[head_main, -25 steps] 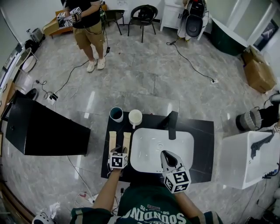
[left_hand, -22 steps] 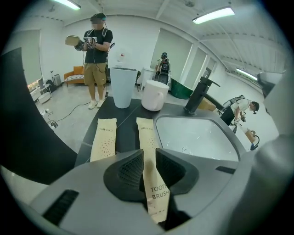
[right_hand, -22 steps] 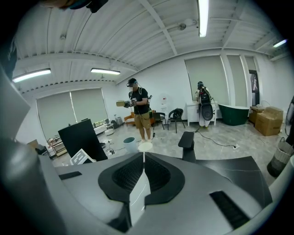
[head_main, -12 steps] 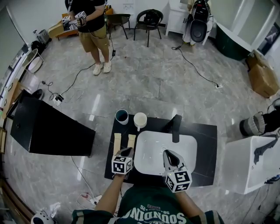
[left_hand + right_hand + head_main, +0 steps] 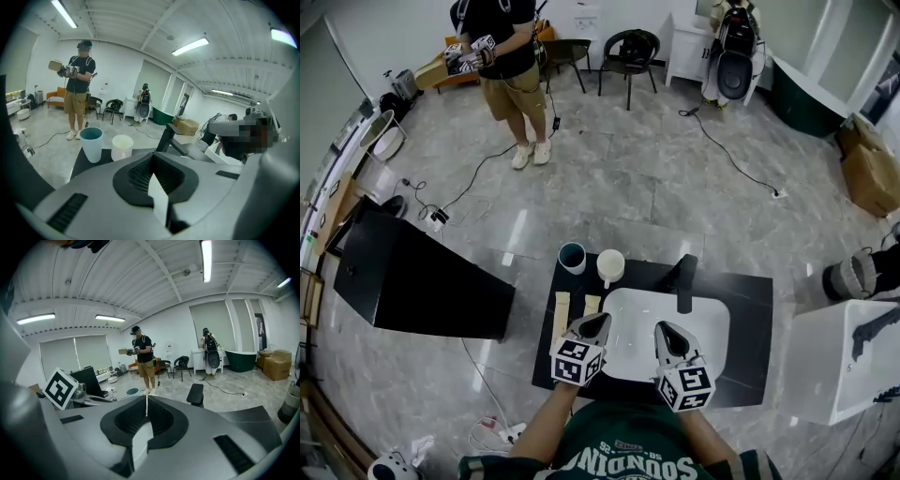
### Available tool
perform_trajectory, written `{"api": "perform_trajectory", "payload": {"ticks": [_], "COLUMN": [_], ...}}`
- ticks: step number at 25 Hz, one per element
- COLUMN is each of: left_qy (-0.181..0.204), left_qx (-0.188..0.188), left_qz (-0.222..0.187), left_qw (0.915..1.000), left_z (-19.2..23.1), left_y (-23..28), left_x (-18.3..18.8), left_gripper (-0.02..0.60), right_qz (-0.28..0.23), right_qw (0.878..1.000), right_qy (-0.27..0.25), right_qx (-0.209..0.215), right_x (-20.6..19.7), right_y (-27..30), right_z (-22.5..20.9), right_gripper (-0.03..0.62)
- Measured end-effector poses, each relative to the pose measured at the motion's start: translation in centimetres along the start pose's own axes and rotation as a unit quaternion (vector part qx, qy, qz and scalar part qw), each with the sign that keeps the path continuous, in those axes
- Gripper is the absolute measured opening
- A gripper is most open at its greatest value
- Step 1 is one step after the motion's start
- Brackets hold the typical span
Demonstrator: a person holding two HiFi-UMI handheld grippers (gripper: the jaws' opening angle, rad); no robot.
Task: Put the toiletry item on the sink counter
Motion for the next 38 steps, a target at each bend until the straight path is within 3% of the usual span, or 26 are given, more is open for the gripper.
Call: {"api": "perform_trajectory", "payload": {"ticks": [10, 16, 38], "left_qy": [0.056, 0.066, 0.066], "left_qx": [-0.023, -0.037, -0.07], "left_qz": [-0.094, -0.119, -0.063], "left_qw": [0.9937, 0.9901, 0.9934], "left_z": [-3.3, -4.6, -6.5], "left_y": [-1.8, -1.8, -0.5], "left_x": [6.1, 6.6, 3.6], "left_gripper": [0.009, 0.009, 0.009], "right_qz": [-0.018, -0.02, -0.009], "right_qw": [1.0, 1.0, 1.0], "right_qy": [0.003, 0.004, -0.005], "right_qx": [-0.014, -0.02, -0.02], "right_x": [1.0, 0.9, 0.5], "right_y": [-0.8, -1.4, -2.7], "right_z": [-1.2, -1.6, -1.5], "right_gripper": [0.043, 0.043, 0.041]}}
Point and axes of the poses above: the fingertips, and each gripper's own axes: y forward along the fingers, z to its left, x out of its top, the point moved 4 cm from there along -y, backward along the fingers, and after that the axes turned 15 degrees about x, right-handed, at the moved point
